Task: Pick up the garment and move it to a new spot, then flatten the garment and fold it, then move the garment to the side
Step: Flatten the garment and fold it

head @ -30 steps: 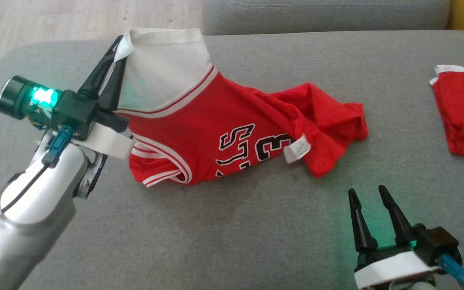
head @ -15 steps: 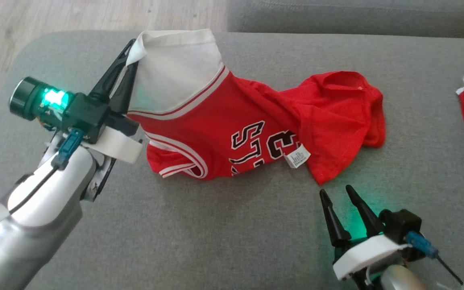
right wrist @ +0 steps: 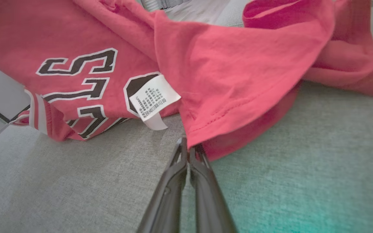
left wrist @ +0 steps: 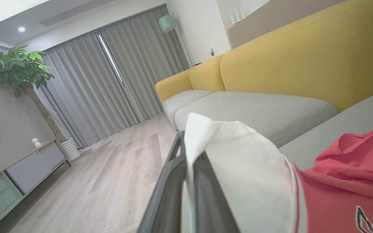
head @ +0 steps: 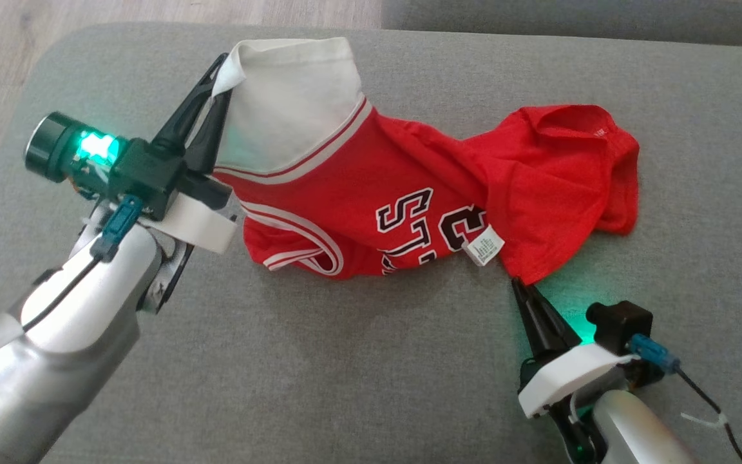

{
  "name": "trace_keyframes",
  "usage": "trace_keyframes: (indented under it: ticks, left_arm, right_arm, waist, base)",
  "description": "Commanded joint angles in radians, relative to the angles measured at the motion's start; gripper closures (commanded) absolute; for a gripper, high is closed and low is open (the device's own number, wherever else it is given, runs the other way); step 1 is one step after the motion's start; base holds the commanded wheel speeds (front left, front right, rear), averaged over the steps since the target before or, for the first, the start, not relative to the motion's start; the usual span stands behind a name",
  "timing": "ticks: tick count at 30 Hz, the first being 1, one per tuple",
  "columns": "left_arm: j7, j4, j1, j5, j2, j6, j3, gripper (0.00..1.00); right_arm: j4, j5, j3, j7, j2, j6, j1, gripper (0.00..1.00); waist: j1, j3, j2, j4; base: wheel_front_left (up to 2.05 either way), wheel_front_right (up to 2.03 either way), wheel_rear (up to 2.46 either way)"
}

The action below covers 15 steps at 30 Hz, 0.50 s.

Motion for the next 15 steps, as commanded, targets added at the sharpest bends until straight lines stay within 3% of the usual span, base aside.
trace_keyframes:
  ticks: [1, 4, 9, 15]
  left_arm:
    - [-0.003, -0.014, -0.059, -0.004, 0.031, 0.001, 0.043, 1.0]
    - [-0.007, -0.006, -0.052, -0.008, 0.037, 0.002, 0.046, 1.0]
    - [-0.02, -0.015, -0.036, -0.008, 0.074, -0.009, 0.061, 1.0]
    - [-0.029, -0.092, -0.006, -0.003, 0.162, -0.041, 0.093, 1.0]
  right_arm:
    - [-0.024, 0.002, 0.019, -0.011, -0.006, -0.001, -0.029, 1.0]
    - [-0.045, -0.006, 0.015, -0.011, -0.018, -0.001, -0.027, 1.0]
    - [-0.191, 0.021, -0.06, -0.011, -0.057, -0.001, -0.001, 1.0]
    - [-0.356, 0.091, -0.142, 0.015, -0.211, -0.001, -0.014, 1.0]
  waist:
    - [-0.0001, -0.002, 0.0, -0.004]
    - [-0.0001, -0.017, 0.0, -0.017]
    - [-0.0001, -0.071, 0.0, -0.046]
    - [-0.0001, -0.158, 0.0, -0.087]
  base:
    - [0.0, 0.0, 0.0]
    - [0.0, 0.0, 0.0]
    - [0.0, 0.0, 0.0]
    - [0.0, 0.0, 0.0]
